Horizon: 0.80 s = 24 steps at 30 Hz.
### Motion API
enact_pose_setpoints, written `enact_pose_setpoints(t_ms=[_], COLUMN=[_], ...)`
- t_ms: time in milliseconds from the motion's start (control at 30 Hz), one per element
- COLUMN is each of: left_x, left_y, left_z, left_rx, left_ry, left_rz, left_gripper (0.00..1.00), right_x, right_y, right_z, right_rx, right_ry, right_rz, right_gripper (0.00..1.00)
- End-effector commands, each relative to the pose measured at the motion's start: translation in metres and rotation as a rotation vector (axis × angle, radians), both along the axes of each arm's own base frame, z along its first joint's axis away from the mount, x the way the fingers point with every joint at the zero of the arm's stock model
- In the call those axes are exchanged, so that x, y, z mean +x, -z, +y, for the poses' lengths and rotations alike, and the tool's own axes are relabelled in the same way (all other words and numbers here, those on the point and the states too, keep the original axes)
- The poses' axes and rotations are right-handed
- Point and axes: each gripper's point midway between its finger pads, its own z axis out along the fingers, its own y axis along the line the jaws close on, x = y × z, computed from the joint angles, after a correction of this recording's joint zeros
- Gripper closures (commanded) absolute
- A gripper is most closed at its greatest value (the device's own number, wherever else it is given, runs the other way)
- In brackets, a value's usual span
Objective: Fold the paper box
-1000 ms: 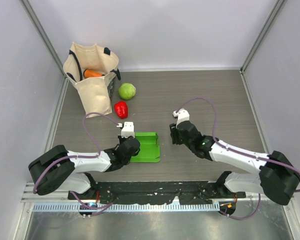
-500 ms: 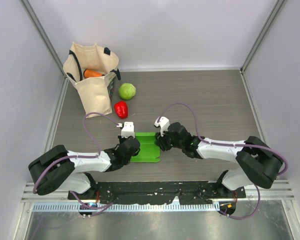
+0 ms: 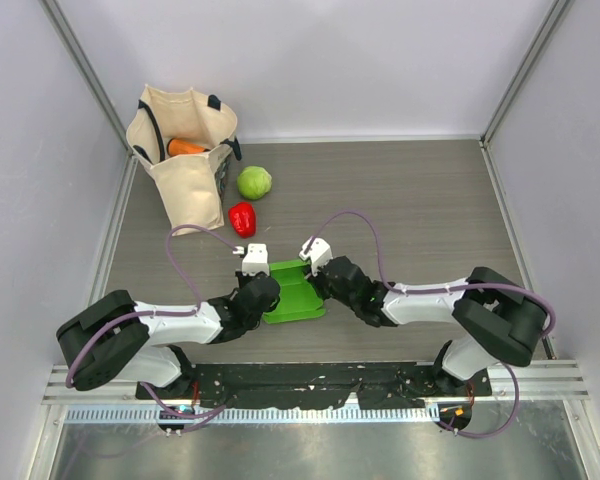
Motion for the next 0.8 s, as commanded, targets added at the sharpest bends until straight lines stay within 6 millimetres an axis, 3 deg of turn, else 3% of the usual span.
enact_pose_setpoints(t_ms=[0,233,500,733,767], left_x=[-0.002,-0.002,-0.001,-0.001,-0.001], left_y=[0.000,0.000,-0.001,0.001,0.001], left_z=[0.003,0.003,0.003,0.001,0.000], left_rx=[0.014,0.016,0.017,0.017,0.017], left_ry=[-0.003,-0.001,-0.001,0.005,0.006], left_rz=[0.000,0.001,-0.002,0.004,0.006], left_gripper=[1.00,1.00,1.00,1.00,1.00], right_x=[0.027,0.044,0.054,0.063,0.062], right_y=[-0.032,-0.025,-0.019,-0.017,-0.014], right_z=[0.004,-0.005,0.001,0.009,0.013], right_rx=[0.075,0.040,0.033,0.080,0.086], right_ry=[0.120,0.279,0.307,0.363,0.366], right_rz=[-0.174,-0.231,-0.243,-0.248,-0.248], right_gripper=[0.73,0.68,0.65,0.80,0.88])
